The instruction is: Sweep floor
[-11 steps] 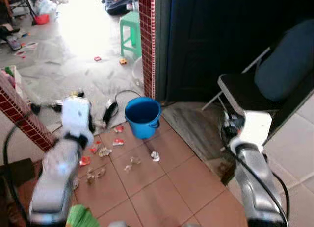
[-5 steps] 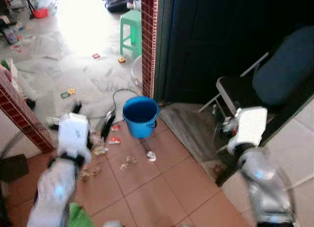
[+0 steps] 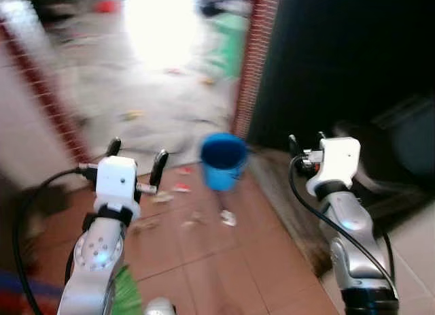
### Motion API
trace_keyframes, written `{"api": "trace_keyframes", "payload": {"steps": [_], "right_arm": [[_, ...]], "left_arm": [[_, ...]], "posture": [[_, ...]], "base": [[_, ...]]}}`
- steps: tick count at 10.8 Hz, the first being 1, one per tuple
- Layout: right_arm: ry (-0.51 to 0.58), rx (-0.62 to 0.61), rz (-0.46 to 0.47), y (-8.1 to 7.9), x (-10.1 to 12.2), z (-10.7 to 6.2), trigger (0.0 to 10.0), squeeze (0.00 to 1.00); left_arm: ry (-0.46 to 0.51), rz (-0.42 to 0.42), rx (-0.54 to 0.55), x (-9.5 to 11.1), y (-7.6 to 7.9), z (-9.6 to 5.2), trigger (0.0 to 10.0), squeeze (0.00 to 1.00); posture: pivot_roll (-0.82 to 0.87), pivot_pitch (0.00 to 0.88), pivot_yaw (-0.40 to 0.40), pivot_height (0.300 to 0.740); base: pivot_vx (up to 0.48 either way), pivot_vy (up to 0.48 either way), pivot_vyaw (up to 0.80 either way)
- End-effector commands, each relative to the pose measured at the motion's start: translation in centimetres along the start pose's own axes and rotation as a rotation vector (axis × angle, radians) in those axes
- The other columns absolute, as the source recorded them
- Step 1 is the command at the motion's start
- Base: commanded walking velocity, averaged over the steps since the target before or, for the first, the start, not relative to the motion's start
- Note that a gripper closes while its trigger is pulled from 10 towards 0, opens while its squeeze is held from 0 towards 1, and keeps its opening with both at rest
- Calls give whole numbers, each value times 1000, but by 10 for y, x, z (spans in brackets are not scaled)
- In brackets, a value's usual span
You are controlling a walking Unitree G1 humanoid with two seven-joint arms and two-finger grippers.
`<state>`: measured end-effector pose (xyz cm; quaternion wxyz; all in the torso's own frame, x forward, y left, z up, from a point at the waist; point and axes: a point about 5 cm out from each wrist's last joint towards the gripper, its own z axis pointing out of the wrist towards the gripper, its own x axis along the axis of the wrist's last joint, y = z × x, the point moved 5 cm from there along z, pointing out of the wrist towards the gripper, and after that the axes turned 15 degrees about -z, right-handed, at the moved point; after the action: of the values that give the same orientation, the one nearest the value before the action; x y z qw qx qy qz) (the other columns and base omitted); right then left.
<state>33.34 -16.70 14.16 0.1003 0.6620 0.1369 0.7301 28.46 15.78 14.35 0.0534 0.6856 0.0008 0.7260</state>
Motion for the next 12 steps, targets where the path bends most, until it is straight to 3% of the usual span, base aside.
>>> {"api": "trace_keyframes", "payload": {"steps": [1, 5, 10, 12], "right_arm": [[-11, 3, 10, -1, -3, 0, 10000, 0], [0, 23, 35, -3, 1, 8, 10000, 0], [-3, 20, 38, -1, -1, 12, 10000, 0], [-8, 12, 38, 1, -1, 13, 10000, 0]], "left_arm": [[-6, -7, 7, 1, 0, 0, 10000, 0], [10, -21, 43, 6, 5, 0, 10000, 0], [-29, 18, -18, 6, 20, 0, 10000, 0], [-35, 29, -38, 5, 24, 0, 10000, 0]], "posture": [[67, 0, -34, 740], [72, 0, -33, 740], [79, 9, -40, 740], [75, 7, -39, 740]], "base": [[0, 0, 800], [0, 0, 800], [0, 0, 769], [0, 0, 0]]}}
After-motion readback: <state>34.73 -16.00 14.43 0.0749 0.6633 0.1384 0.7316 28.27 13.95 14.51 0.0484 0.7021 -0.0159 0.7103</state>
